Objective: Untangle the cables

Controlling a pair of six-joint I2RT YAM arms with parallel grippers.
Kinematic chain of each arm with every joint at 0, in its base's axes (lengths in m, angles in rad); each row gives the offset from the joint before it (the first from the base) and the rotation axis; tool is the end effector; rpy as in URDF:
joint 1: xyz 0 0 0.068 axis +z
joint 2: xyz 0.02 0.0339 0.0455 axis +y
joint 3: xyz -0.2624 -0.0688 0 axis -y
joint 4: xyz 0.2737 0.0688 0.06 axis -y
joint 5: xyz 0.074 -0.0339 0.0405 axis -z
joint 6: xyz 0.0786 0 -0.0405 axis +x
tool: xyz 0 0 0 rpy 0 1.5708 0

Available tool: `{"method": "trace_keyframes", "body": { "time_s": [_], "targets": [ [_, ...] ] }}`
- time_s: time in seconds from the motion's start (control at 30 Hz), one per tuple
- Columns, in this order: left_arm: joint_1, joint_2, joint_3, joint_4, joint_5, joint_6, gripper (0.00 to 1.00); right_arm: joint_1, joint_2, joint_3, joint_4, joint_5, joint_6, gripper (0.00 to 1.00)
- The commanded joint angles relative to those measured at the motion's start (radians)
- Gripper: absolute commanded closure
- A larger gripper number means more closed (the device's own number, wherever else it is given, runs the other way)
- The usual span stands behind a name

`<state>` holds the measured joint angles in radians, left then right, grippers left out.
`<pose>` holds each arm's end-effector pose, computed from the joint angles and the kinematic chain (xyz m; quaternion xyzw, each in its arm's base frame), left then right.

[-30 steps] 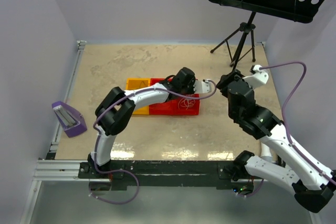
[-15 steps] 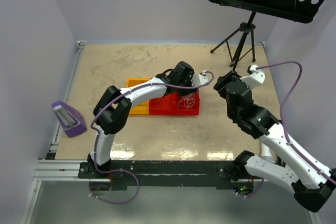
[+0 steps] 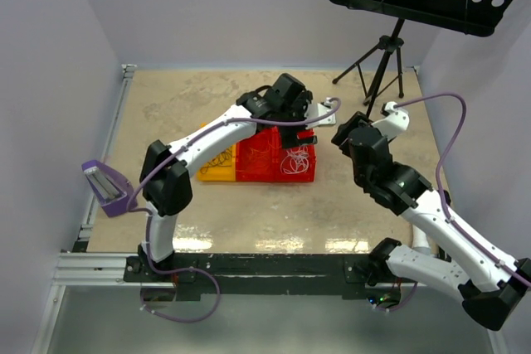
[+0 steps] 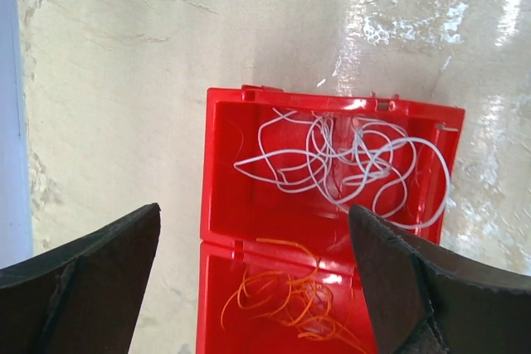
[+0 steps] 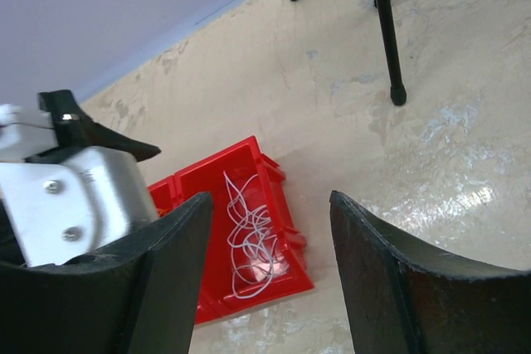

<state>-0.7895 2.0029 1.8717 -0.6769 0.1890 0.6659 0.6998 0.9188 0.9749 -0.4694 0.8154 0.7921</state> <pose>0.3512 -0.3750 0.2661 0.6408 0.6666 -0.1103 0.3644 0.2264 0.1158 0.3460 0.2521 0.7577 0.0970 0.5941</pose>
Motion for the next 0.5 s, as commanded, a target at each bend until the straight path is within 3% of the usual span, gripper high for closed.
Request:
{"method": "trace_keyframes", "body": {
  "time_s": [0.0,0.17,0.3,0.47],
  "targets": [
    [0.045,-0.059,0.076,-0.147,0.047,0.006,0.0,-0.005,0.0,0.048,-0.021,-0.009,0.01,0.36],
    [0.169,-0.056,0.237,-0.203,0.124,-0.147,0.0,-0.005,0.017,0.05,-0.005,-0.057,-0.022,0.34],
    [0.254,-0.104,0.222,-0.219,0.072,-0.287,0.0,-0.006,0.077,0.053,0.032,-0.143,-0.068,0.29],
    [0.318,-0.188,0.135,-0.225,-0.032,-0.434,0.0,-0.01,0.077,0.044,0.173,-0.271,-0.161,0.05]
  ]
}}
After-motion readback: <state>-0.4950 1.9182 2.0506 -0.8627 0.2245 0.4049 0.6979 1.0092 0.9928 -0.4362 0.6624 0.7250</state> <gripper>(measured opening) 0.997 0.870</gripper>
